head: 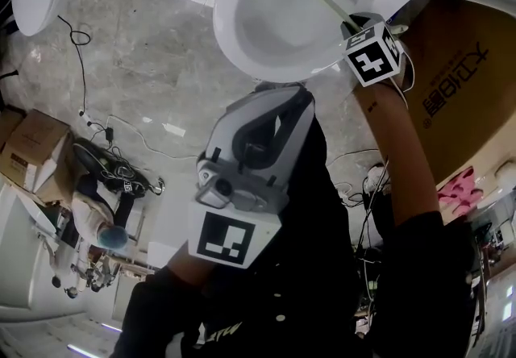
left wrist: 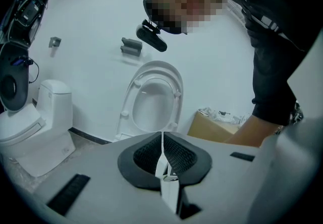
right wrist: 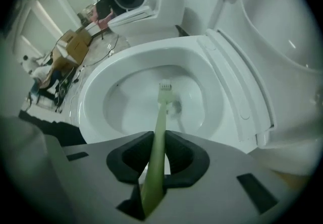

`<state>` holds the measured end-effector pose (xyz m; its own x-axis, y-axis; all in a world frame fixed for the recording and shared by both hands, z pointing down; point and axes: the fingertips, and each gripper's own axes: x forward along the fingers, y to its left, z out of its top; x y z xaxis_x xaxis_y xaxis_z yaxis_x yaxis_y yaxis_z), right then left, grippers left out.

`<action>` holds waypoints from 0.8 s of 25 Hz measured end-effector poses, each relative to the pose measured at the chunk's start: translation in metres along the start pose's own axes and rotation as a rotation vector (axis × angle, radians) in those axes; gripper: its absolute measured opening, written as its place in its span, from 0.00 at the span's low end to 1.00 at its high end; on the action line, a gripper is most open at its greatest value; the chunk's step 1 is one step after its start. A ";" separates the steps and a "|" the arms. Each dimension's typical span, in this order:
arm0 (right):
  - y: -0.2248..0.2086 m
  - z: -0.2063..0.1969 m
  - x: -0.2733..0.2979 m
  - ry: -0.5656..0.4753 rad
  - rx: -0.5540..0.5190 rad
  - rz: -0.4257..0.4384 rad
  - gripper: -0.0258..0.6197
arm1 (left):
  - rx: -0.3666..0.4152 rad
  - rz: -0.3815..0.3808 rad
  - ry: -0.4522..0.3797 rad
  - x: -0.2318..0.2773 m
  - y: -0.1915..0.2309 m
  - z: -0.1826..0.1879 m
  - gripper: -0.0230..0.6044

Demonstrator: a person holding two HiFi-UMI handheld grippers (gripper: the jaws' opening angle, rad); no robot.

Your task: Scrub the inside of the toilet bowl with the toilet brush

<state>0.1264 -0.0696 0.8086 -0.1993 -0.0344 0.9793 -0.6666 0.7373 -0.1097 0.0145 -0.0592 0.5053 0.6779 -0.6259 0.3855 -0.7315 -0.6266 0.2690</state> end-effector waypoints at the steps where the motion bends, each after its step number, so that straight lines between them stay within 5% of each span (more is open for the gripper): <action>1: 0.001 -0.003 0.000 0.029 -0.049 0.006 0.18 | -0.001 0.000 0.002 0.000 0.000 -0.001 0.09; 13: 0.018 -0.014 0.032 0.286 -0.419 0.052 0.18 | -0.004 -0.005 0.003 -0.001 -0.003 0.000 0.09; 20: 0.021 -0.002 0.048 0.248 -0.346 0.065 0.18 | -0.008 -0.014 0.009 0.001 -0.007 -0.002 0.09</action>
<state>0.1039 -0.0542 0.8533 -0.0260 0.1517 0.9881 -0.3696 0.9169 -0.1505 0.0199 -0.0542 0.5059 0.6873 -0.6129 0.3898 -0.7226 -0.6315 0.2812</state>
